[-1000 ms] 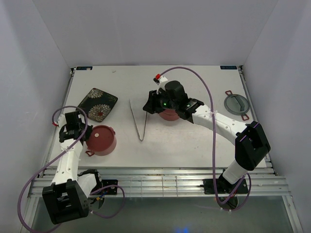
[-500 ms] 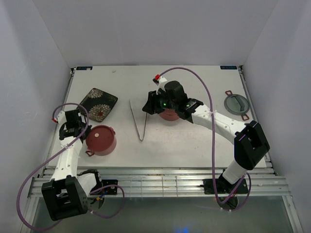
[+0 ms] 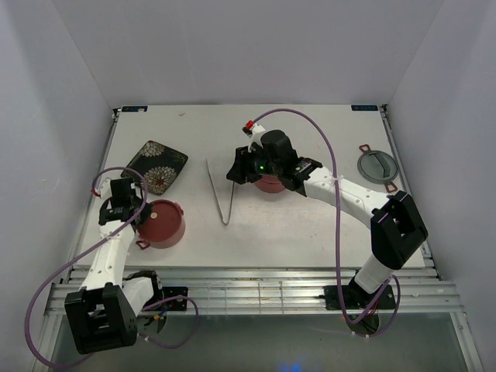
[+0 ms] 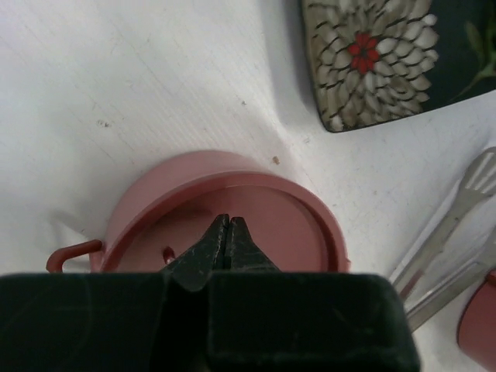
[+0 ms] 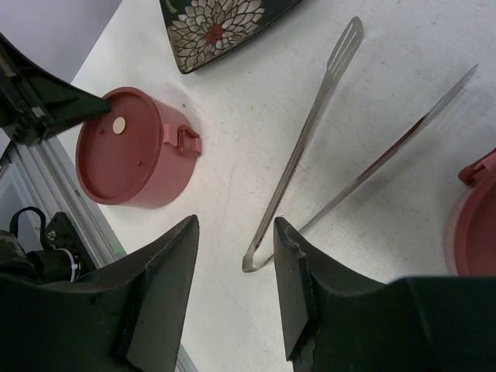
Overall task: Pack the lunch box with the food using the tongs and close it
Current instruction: Adjust the box lid on the packing box, then adjust the packing box at the center of the board.
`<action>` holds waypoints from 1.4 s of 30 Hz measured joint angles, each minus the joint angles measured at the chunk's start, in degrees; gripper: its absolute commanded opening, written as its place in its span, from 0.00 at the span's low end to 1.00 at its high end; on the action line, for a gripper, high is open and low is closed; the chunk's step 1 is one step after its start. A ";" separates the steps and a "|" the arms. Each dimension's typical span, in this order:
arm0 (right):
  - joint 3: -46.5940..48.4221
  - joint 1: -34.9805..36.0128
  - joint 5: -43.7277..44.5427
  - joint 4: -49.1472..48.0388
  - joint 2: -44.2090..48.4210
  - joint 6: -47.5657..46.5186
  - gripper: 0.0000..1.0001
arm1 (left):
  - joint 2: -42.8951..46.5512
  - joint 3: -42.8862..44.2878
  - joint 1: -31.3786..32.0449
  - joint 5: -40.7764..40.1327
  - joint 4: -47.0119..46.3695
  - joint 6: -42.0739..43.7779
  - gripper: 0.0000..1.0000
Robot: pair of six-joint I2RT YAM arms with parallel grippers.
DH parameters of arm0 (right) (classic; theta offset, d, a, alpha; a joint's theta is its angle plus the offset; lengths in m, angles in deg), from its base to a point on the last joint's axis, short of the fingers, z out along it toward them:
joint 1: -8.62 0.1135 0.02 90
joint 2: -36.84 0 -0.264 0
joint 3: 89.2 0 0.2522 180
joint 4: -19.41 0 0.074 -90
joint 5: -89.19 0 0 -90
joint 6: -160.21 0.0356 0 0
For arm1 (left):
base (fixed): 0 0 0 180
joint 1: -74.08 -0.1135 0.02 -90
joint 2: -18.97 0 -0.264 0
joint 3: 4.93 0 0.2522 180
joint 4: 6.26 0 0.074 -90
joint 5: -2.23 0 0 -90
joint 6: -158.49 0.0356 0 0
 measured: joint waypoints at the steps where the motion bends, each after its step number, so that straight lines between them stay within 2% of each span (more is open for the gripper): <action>1: 0.00 0.00 0.00 0.00 0.00 -0.02 0.50 | 0.52 0.90 0.02 -0.02 1.16 0.42 0.00; 2: 0.00 0.00 0.00 0.02 0.00 -0.07 0.52 | 0.83 2.12 0.04 -0.07 1.73 1.03 0.04; 3: 0.00 0.00 0.02 0.02 0.00 -0.09 0.54 | 0.90 3.34 0.04 -0.09 1.95 1.55 0.18; 4: 0.00 0.00 0.04 0.02 0.00 -0.15 0.55 | 0.81 5.14 0.04 0.02 2.05 2.89 0.25; 9: 0.00 0.00 0.37 0.04 0.07 -0.24 0.61 | -3.45 14.75 0.13 2.40 0.48 11.26 0.42; 10: -0.07 0.02 0.37 0.02 0.11 -0.24 0.62 | -4.70 15.76 0.13 2.91 0.17 12.83 0.50; 11: -0.24 0.02 0.37 -0.02 0.22 -0.22 0.64 | -5.84 16.35 0.13 3.28 -0.04 14.21 0.52; 19: -1.66 0.76 0.85 0.26 0.87 -0.22 0.66 | -9.77 13.92 -0.98 5.25 0.92 18.38 0.56; 26: -1.68 2.49 0.98 0.28 1.60 -0.24 0.66 | -10.23 11.89 -1.33 3.39 2.47 20.20 0.59; 42: -1.88 4.57 0.39 -0.04 1.60 -0.20 0.69 | -10.91 11.45 -1.38 2.43 3.56 30.71 0.57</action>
